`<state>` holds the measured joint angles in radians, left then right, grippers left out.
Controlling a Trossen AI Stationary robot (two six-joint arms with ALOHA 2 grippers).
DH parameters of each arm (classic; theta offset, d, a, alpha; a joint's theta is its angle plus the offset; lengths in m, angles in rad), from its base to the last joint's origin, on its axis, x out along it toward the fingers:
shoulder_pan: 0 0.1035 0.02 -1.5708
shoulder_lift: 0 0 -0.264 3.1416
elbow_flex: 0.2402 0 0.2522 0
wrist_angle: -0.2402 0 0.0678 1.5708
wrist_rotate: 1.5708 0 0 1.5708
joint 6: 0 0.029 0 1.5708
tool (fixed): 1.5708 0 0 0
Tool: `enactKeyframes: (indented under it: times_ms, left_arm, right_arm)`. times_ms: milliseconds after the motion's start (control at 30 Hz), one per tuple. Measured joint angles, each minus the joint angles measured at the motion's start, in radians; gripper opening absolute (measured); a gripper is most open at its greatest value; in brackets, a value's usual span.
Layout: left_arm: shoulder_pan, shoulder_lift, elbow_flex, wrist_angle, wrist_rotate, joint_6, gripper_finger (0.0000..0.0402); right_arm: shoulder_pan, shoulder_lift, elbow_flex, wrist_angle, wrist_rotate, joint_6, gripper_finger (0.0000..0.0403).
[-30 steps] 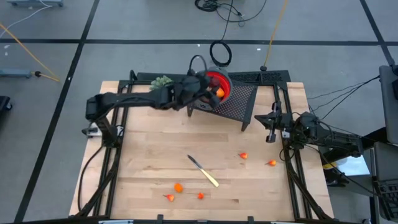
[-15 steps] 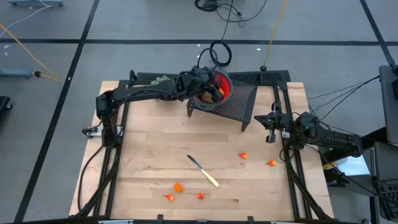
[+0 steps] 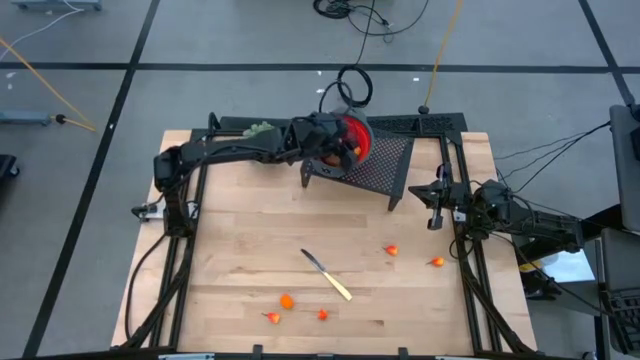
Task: Pick & Place Fruit
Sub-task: Put the red pomegranate into the red strainer bowl on the shelf
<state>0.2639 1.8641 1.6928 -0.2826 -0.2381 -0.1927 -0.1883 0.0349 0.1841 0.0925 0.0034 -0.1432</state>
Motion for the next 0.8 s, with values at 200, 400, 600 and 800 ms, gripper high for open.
enactKeyframes:
  times_ms: [200, 400, 600, 800]
  left_arm:
    - [-0.04, 0.0, 0.0, -0.037, -0.024, 0.057, 0.0211]
    - [-0.057, 0.0, 0.0, -0.069, -0.052, 0.082, 0.0211]
    - [-0.063, 0.0, 0.0, -0.101, -0.077, 0.081, 0.0211]
    - [-0.063, 0.0, 0.0, -0.128, -0.077, 0.083, 0.0211]
  right_arm:
    - [0.0, 0.0, 0.0, 0.0, 0.0, 0.0, 0.0]
    - [0.0, 0.0, 0.0, 0.0, 0.0, 0.0, 0.0]
    - [0.0, 0.0, 0.0, 0.0, 0.0, 0.0, 0.0]
    - [0.0, 0.0, 0.0, 0.0, 0.0, 0.0, 0.0]
